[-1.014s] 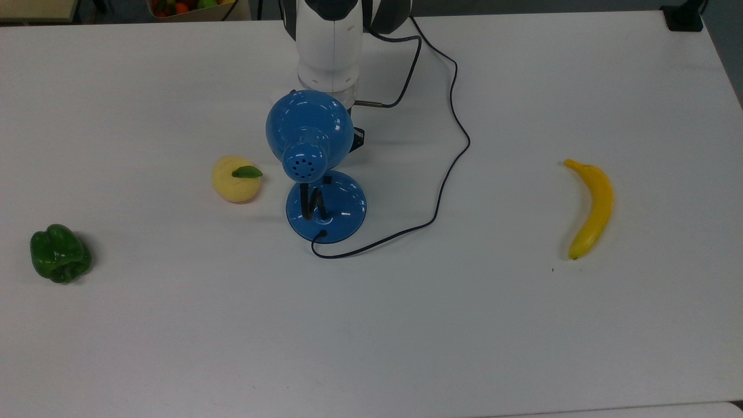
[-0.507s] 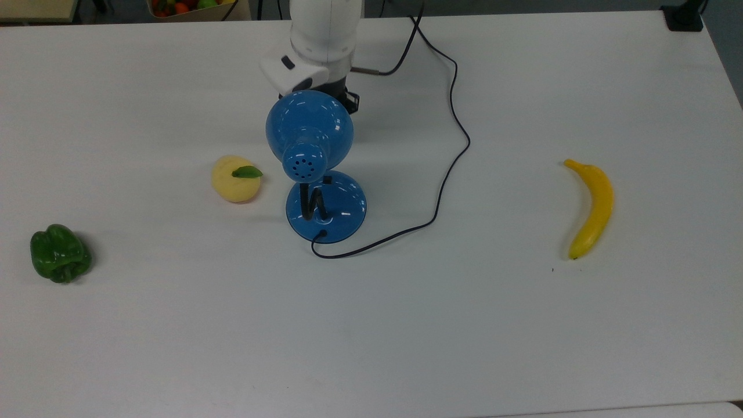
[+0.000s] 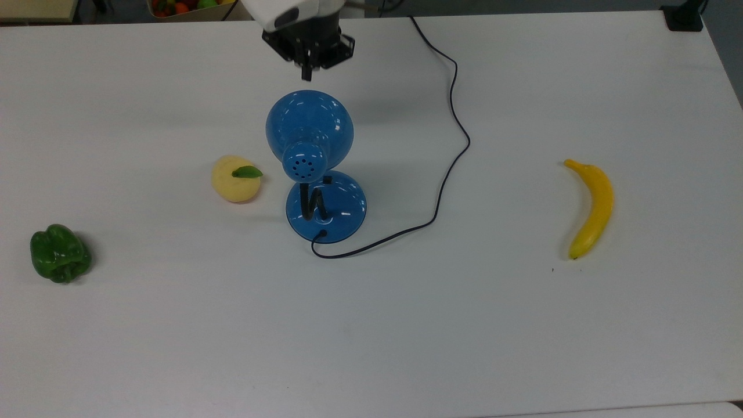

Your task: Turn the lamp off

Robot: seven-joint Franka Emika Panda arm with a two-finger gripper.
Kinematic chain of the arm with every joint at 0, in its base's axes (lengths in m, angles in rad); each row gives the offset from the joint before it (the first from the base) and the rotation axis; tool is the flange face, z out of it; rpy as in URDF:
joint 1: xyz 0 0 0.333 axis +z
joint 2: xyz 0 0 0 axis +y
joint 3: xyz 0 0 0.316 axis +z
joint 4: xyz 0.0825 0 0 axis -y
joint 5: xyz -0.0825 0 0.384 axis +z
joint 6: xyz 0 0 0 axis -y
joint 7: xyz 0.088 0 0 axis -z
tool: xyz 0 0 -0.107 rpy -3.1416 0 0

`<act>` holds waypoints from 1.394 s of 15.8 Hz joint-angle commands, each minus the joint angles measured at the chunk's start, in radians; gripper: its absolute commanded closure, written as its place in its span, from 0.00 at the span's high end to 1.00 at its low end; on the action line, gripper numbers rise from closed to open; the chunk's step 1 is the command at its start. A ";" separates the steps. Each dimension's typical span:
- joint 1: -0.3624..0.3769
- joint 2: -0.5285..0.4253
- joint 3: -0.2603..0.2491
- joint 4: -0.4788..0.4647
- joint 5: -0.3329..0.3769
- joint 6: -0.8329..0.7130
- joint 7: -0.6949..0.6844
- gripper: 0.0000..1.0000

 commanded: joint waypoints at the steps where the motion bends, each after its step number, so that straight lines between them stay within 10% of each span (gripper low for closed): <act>1: 0.007 0.000 0.000 0.138 0.049 -0.125 -0.056 0.00; 8: -0.007 -0.022 -0.016 0.186 0.069 -0.185 -0.182 0.05; 9: -0.013 -0.037 -0.016 0.186 0.069 -0.187 -0.202 0.18; 11: -0.027 -0.055 -0.016 0.184 0.069 -0.214 -0.210 0.86; 12: -0.028 -0.055 -0.016 0.184 0.066 -0.219 -0.211 1.00; 22: -0.045 -0.060 -0.019 0.188 0.064 -0.220 -0.210 1.00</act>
